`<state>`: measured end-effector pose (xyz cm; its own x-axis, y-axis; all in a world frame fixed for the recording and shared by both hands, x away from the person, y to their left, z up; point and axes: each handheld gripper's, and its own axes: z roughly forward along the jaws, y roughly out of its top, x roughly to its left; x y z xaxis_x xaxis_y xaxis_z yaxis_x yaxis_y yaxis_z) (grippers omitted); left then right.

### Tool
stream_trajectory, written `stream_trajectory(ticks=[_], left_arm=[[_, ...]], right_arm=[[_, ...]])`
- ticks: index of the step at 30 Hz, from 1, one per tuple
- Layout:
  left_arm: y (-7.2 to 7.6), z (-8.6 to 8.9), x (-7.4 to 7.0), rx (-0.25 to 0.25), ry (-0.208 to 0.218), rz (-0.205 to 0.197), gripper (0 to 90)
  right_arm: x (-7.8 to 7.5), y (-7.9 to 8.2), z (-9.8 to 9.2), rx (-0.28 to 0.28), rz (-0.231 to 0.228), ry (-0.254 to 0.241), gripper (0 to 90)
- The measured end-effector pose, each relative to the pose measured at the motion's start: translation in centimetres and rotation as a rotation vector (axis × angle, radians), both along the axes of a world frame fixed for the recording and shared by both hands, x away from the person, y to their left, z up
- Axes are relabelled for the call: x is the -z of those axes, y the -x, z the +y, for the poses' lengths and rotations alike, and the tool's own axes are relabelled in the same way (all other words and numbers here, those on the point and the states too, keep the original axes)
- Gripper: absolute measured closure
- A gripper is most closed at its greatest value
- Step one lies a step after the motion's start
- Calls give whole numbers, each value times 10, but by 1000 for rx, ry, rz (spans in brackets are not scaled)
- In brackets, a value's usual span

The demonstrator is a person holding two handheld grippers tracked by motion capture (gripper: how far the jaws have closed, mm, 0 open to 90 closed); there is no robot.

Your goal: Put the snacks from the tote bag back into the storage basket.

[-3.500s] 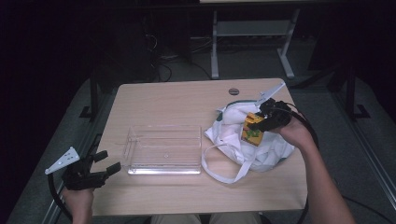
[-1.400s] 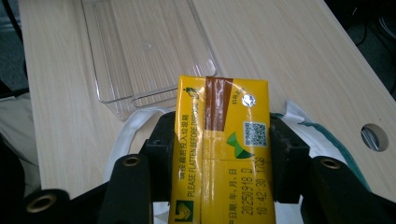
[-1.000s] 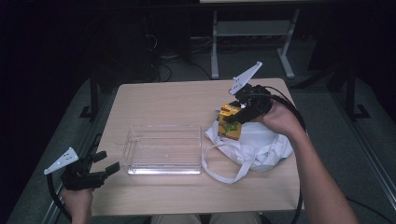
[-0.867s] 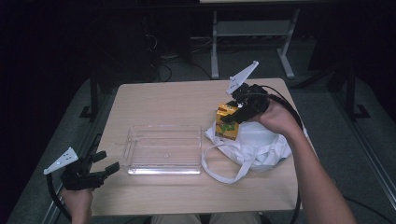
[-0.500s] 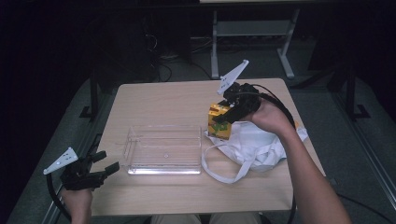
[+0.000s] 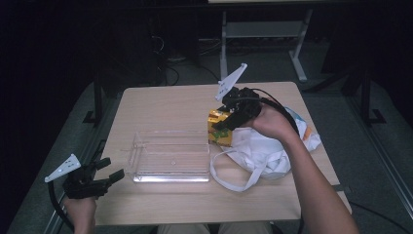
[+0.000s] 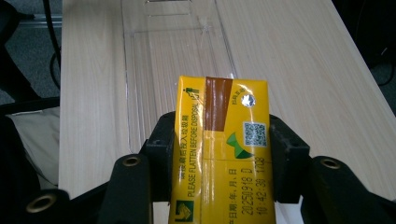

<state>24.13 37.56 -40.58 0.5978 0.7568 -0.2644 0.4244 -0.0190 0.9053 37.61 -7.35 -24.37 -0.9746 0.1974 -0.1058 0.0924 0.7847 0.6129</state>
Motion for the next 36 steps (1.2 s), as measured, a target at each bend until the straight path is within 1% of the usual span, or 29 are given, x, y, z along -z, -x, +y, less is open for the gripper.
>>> stream_trajectory(ticks=[4, 5, 6, 9, 10, 12, 14, 17, 20, 22, 36], left_arm=[[0, 0, 0, -2, 2, 0, 126], [0, 0, 0, 0, 1, 0, 126], [0, 0, 0, 1, 0, 0, 126], [0, 0, 0, 2, -3, 2, 126], [0, 0, 0, 3, -1, 2, 126], [0, 0, 0, 1, 1, 1, 126], [0, 0, 0, 0, 2, 0, 126], [0, 0, 0, -4, 4, -1, 126], [0, 0, 0, 1, 1, 1, 126], [0, 0, 0, 1, 1, 1, 126], [0, 0, 0, -1, 2, 0, 126]], right_arm=[[1, 1, 8, -19, 6, 1, 522], [1, 2, 10, -19, 14, -2, 521], [2, 2, 12, -30, 1, -1, 521], [3, 3, 18, -43, 1, -1, 521], [4, 3, 20, -41, 10, -7, 521], [5, 4, 23, -49, 5, 1, 521], [5, 6, 26, -51, 9, 1, 521], [6, 6, 30, -69, -1, 3, 521], [8, 8, 33, -73, 4, 1, 521], [10, 9, 36, -86, 1, 4, 521], [20, 12, 54, -126, 18, 12, 521]])
